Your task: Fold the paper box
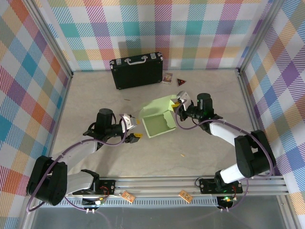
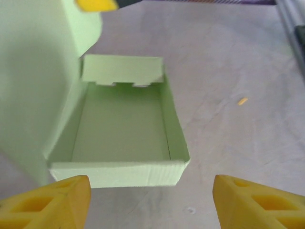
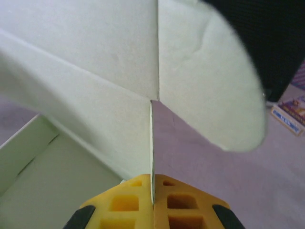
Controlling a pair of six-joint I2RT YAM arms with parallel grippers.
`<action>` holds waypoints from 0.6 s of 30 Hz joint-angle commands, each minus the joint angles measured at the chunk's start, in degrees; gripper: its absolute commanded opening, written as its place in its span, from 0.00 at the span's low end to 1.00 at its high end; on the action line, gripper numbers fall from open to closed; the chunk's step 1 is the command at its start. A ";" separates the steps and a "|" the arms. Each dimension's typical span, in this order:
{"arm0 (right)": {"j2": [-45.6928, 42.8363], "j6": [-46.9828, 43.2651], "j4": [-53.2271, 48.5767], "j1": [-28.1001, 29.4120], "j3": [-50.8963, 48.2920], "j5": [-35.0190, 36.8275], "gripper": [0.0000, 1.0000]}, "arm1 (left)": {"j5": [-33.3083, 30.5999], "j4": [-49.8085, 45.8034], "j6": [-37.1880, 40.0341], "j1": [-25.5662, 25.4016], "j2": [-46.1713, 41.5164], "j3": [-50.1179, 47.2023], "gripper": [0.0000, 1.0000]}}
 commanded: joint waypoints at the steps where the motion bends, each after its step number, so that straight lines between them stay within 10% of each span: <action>1: -1.75 -2.86 2.88 0.20 -1.01 -4.13 0.00 | -6.91 2.26 0.46 -0.27 -3.29 -0.82 0.67; 8: -2.55 -3.22 2.81 0.21 -1.17 -5.10 0.00 | -20.68 10.29 -7.84 1.75 -4.64 -3.19 0.62; 18: -0.75 0.39 3.73 0.35 -2.04 -4.11 0.00 | -22.76 21.88 -26.16 3.33 -5.91 -4.49 0.66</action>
